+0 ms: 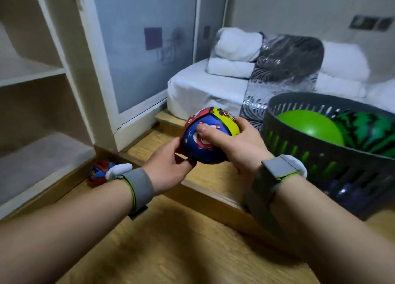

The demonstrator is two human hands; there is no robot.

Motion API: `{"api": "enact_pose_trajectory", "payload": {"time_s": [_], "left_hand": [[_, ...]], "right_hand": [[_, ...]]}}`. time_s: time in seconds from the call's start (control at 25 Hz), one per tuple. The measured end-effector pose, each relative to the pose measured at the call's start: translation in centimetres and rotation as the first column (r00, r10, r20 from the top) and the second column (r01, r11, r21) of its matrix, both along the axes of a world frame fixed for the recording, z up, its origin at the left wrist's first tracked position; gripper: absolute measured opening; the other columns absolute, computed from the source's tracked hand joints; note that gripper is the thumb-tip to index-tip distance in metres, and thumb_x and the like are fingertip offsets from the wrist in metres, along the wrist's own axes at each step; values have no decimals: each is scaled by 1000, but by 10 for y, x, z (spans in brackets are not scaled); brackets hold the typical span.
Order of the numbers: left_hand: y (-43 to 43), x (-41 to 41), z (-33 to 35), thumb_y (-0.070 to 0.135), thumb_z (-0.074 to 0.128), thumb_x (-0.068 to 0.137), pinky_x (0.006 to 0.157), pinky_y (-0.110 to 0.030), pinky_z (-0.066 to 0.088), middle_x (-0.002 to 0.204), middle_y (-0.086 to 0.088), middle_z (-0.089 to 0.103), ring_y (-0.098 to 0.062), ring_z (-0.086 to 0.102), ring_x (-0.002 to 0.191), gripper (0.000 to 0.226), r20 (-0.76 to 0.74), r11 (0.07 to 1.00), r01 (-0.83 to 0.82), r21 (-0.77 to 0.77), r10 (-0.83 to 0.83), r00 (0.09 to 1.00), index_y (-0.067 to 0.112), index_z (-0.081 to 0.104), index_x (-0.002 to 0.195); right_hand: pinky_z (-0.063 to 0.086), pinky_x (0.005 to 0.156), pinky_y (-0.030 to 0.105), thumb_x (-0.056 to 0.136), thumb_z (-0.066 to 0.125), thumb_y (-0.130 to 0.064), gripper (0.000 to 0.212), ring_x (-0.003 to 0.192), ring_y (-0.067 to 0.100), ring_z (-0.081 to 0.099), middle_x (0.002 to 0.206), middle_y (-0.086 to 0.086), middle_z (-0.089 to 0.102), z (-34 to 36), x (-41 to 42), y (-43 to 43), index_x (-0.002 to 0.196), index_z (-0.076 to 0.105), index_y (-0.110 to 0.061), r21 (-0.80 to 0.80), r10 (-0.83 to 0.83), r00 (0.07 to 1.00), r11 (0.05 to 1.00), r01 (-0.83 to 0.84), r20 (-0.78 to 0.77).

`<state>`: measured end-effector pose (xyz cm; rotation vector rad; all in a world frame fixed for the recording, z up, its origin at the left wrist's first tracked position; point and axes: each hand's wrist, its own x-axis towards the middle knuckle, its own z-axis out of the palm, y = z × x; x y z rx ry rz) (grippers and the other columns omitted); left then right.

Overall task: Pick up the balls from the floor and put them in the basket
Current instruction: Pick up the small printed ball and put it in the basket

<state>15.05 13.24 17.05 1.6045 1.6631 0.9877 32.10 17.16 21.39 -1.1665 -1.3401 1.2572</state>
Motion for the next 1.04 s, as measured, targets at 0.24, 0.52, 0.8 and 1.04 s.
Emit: {"api": "enact_pose_trajectory", "payload": {"time_s": [0.24, 0.52, 0.8, 1.04], "left_hand": [[42, 96, 60, 36, 58, 99, 105, -40, 47, 132, -2, 57, -19, 57, 118, 37, -83, 966, 174, 192, -161, 984, 24, 56, 134], [86, 197, 71, 27, 52, 101, 114, -30, 35, 141, -6, 54, -21, 48, 134, 37, -359, 869, 362, 337, -236, 903, 14, 57, 136], [128, 254, 93, 33, 71, 88, 114, -30, 37, 143, -1, 52, -20, 50, 134, 50, -598, 872, 489, 24, -380, 706, 23, 59, 136], [151, 270, 88, 46, 76, 75, 112, -40, 41, 150, 11, 43, -22, 42, 138, 74, -793, 902, 401, -158, -358, 494, 41, 46, 143]], "right_hand": [[52, 105, 30, 53, 96, -53, 109, 115, 10, 65, 132, -7, 63, 87, 96, 20, 146, 46, -25, 402, -255, 906, 910, 105, 339], [49, 90, 28, 58, 94, -49, 95, 105, 21, 63, 123, 1, 64, 111, 222, 38, 137, 48, -25, 196, -241, 545, 970, 141, 803], [38, 118, 39, 70, 73, -72, 90, 139, 32, 47, 151, 10, 35, 86, 270, 60, 149, 38, -46, -208, 206, 158, 978, -5, 966], [52, 101, 33, 72, 80, -44, 74, 119, 25, 59, 120, -2, 56, 76, 282, 97, 141, 55, -39, -367, 388, 75, 908, -203, 919]]}}
